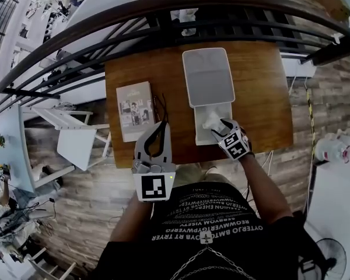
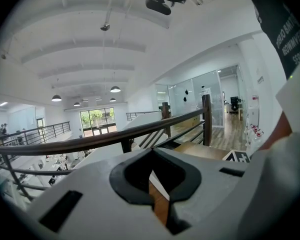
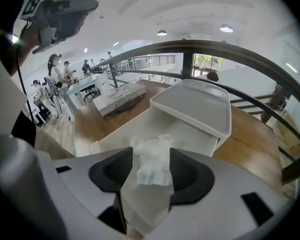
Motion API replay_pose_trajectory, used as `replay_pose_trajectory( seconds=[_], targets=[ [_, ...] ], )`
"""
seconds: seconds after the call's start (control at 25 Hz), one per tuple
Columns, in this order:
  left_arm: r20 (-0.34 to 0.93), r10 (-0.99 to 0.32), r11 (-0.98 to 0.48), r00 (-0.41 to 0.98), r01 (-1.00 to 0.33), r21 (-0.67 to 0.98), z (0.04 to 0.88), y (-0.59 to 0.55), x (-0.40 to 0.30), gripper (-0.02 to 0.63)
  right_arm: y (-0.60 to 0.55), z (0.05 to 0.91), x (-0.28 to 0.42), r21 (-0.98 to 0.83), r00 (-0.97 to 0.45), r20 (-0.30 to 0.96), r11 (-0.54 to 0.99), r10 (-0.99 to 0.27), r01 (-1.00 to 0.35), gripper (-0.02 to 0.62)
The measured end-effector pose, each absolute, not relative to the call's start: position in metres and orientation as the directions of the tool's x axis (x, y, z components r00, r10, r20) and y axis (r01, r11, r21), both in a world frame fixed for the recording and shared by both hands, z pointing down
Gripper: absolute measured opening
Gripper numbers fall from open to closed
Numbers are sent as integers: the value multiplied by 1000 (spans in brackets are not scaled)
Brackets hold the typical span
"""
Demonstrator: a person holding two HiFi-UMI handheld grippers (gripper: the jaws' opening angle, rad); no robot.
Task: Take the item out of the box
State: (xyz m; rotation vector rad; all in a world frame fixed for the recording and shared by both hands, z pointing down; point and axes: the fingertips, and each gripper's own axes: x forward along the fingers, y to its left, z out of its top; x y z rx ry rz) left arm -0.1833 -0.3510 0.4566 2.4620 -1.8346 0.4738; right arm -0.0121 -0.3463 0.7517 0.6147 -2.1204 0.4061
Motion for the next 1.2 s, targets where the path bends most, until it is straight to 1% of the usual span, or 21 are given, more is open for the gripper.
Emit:
replay_pose_trajectory(
  seconds=[0.2,0.4,0.48,0.6,0.72,0.84,1.04,1.2],
  targets=[
    [275,-926,-310,258,-936,-168,461,-351,-192,6,-350,764,-19,-13,-428,870,858,-243,-514,233],
    [281,-929,-294,242,-943,-158,460,-348,-198,5,-343,789,-17,57,-294,934,898,-202,-436,233],
    [278,-931,-288,238,-945,-156,456,-347,-201,6,-345,792,-15,96,-245,946,903,-214,-418,204],
    [279,-932,-282,232,-947,-153,453,-341,-202,6,-347,792,-13,138,-218,946,908,-239,-397,163],
    [278,-932,-288,233,-942,-176,448,-331,-200,5,-347,789,-10,179,-220,936,909,-275,-376,111],
    [270,-934,-291,235,-938,-190,446,-321,-197,6,-343,789,-9,194,-231,927,906,-295,-377,81],
    [238,-946,-259,220,-955,-147,441,-305,-193,5,-337,761,-10,143,-330,885,867,-328,-478,74],
    [228,-946,-267,232,-953,-140,439,-291,-179,6,-333,732,0,74,-415,831,813,-371,-577,74]
  ],
)
